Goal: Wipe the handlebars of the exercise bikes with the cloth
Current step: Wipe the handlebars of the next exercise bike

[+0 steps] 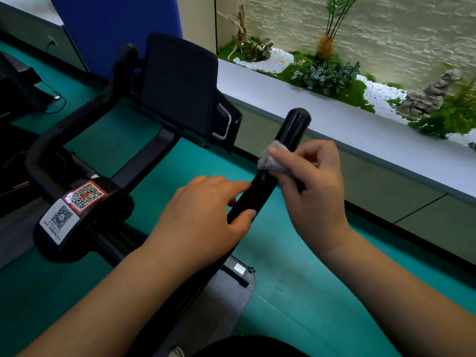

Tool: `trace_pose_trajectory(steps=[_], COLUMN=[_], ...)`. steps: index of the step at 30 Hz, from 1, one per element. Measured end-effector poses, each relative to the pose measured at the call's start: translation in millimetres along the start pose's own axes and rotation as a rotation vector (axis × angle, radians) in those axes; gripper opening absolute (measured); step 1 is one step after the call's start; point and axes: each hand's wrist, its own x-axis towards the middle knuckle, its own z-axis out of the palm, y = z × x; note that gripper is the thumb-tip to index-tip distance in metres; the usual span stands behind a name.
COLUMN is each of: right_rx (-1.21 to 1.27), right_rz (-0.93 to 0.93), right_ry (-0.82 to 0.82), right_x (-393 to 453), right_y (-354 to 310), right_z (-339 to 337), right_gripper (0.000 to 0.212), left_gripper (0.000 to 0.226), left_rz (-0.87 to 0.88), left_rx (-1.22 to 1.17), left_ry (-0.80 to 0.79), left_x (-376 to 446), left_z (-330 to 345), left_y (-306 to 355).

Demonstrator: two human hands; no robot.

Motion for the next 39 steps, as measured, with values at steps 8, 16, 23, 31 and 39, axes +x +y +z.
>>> trace_pose_trajectory(steps=[8, 16, 23, 31, 39], right_rx=[-0.231, -0.314, -0.303, -0.377, -0.678], right_rz=[-0.197, -0.269, -0.078, -0.115, -0.352], right_ry=[-0.395, -0.946, -1.118, -1.356, -1.413], right_x=[105, 149, 163, 177, 153], right_y=[20, 8, 7, -7, -26], right_z=[-31, -39, -26, -14, 9], right_gripper=[0.023, 0.025, 0.024, 0.015, 0.026], left_gripper=[0.044, 0.04, 0.039, 0.043, 0.042], left_rz=[-0.006, 0.008, 0.009, 0.012, -0.01], left_rx=[-0.017, -0.049, -0.078, -0.088, -0.088], left_ry=[0.006, 0.049, 0.087, 0.15, 0.182], left_x=[-3, -11, -19, -19, -21], left_z=[0, -5, -13, -23, -33], left_y=[-3, -10, -18, -32, -52])
